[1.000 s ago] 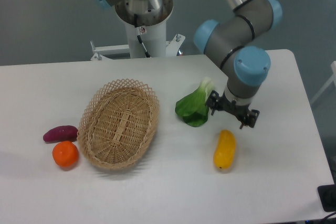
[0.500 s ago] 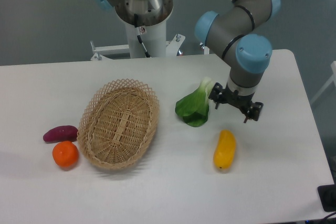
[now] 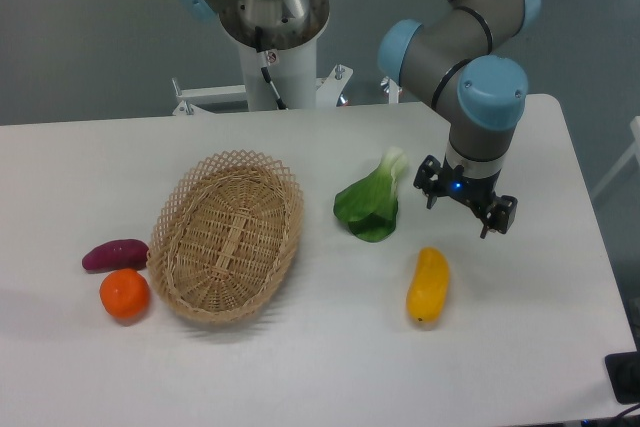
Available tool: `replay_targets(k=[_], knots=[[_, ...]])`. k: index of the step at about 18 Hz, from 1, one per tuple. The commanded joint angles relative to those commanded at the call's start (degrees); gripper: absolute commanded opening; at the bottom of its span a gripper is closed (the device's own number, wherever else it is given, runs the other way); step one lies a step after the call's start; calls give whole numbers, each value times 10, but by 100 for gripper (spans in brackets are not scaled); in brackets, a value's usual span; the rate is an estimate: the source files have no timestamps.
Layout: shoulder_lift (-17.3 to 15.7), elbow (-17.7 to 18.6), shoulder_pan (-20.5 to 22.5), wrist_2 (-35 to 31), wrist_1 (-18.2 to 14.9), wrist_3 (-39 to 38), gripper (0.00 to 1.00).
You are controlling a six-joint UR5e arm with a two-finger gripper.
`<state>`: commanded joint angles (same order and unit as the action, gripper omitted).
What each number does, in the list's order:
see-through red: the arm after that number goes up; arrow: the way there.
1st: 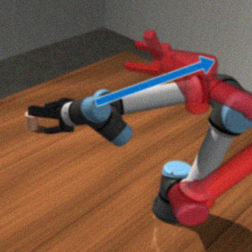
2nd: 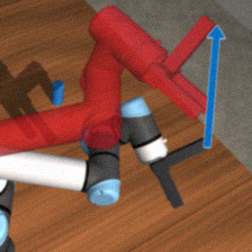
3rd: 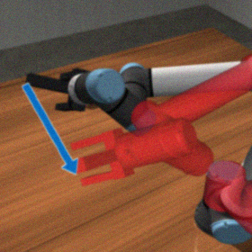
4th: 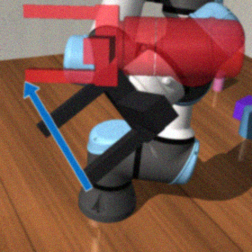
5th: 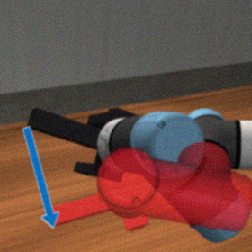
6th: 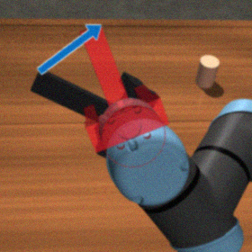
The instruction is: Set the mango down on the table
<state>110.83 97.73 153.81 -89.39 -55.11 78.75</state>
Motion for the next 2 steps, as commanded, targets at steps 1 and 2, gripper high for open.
replay_targets(k=[1, 2], knots=[[1, 1, -1, -1, 0, 0, 100], [1, 2, -1, -1, 0, 0, 100]])
